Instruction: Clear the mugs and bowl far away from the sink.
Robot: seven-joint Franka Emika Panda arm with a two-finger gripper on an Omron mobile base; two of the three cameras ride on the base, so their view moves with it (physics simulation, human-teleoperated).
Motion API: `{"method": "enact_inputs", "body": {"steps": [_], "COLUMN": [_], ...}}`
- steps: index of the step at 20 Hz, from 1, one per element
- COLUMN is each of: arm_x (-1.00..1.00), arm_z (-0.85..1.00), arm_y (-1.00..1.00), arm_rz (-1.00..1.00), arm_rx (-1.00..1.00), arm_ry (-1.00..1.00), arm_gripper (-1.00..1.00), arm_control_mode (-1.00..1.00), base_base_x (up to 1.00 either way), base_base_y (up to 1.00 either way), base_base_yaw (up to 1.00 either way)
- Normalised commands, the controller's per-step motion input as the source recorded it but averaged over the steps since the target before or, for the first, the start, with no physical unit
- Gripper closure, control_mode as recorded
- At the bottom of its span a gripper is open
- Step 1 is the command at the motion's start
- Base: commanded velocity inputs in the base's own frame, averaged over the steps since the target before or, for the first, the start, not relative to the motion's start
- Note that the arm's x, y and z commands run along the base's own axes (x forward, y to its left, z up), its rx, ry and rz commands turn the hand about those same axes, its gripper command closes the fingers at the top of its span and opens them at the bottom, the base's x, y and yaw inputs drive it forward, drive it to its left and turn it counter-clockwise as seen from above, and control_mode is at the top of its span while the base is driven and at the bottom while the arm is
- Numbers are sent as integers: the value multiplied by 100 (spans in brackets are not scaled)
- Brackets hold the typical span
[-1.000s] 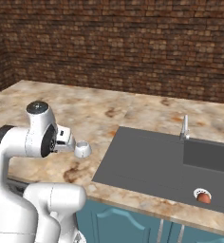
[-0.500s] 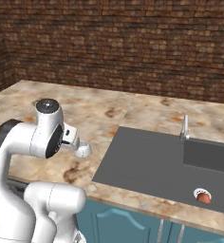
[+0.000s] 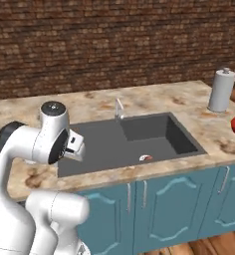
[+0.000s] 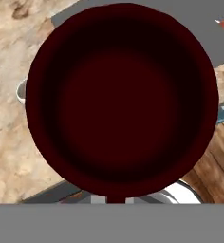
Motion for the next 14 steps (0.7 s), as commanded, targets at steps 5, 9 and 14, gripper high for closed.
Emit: {"method": "enact_inputs", "body": {"steps": [5,9,14], "arm_x": [0,0,0], "arm_z": [0,0,0], "arm_y": [0,0,0], "arm_rz": [0,0,0], "arm_rx": [0,0,0], "arm_ry": [0,0,0], "arm_gripper": [100,100,100], "arm_control_mode": [100,100,100], "base_base_x": [0,0,0], "base_base_y": [0,-7,-20], "base_base_yaw": [-100,-96,-92]}}
